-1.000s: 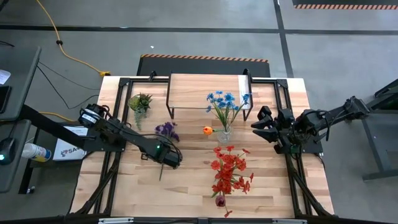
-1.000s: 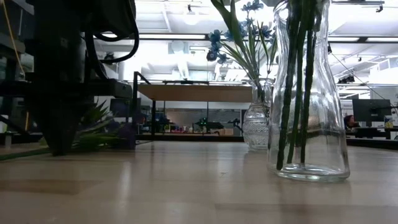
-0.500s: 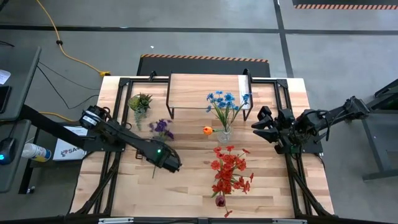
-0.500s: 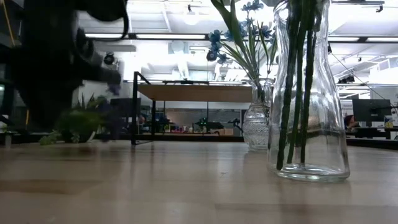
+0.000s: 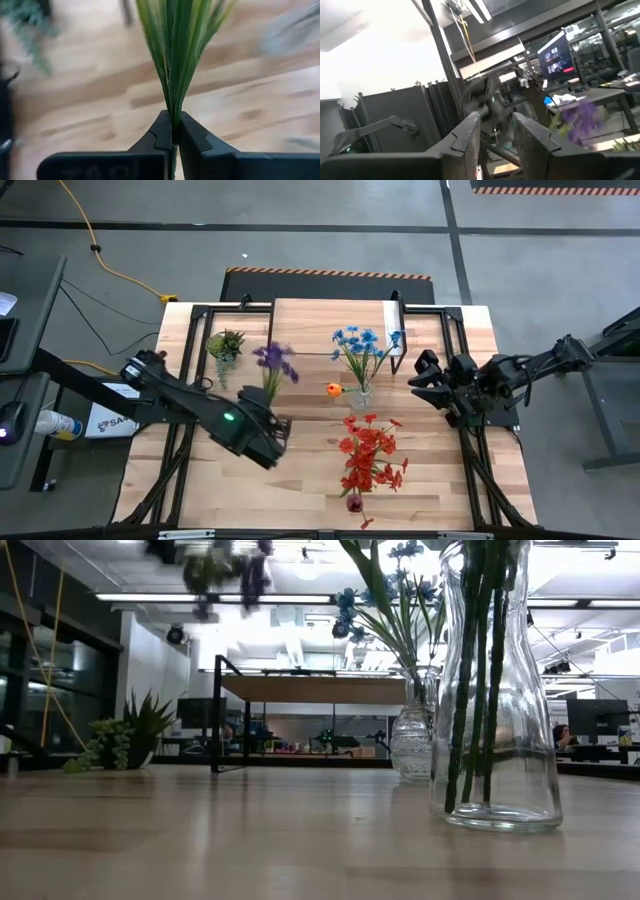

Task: Pick and place flowers into a vace then onto a shelf
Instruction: Put the purple flowers into the top transparent vase

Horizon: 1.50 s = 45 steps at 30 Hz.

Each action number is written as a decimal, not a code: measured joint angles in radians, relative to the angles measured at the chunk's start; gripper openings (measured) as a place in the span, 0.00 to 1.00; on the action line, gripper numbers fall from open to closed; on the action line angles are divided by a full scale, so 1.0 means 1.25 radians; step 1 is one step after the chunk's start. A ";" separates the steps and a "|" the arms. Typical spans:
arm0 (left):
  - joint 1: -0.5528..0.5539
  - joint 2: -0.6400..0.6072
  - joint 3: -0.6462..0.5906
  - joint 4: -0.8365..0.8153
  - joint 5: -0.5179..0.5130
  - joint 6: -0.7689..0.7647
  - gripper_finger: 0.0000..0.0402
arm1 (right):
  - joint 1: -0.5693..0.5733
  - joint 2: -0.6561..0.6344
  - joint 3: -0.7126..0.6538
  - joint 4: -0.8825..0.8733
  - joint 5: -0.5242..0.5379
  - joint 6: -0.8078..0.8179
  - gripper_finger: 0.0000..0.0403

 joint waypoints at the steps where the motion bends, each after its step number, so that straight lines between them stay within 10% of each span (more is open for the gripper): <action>1: -0.003 -0.008 0.028 0.000 -0.031 0.010 0.11 | 0.000 0.000 0.000 0.003 -0.002 -0.001 0.27; 23: -0.017 -0.025 0.406 0.032 -0.392 0.426 0.11 | 0.000 0.000 0.000 0.020 -0.019 0.004 0.27; 45: -0.017 -0.025 0.481 0.726 -0.393 1.306 0.11 | 0.000 0.193 0.408 -0.429 -0.074 -0.075 0.27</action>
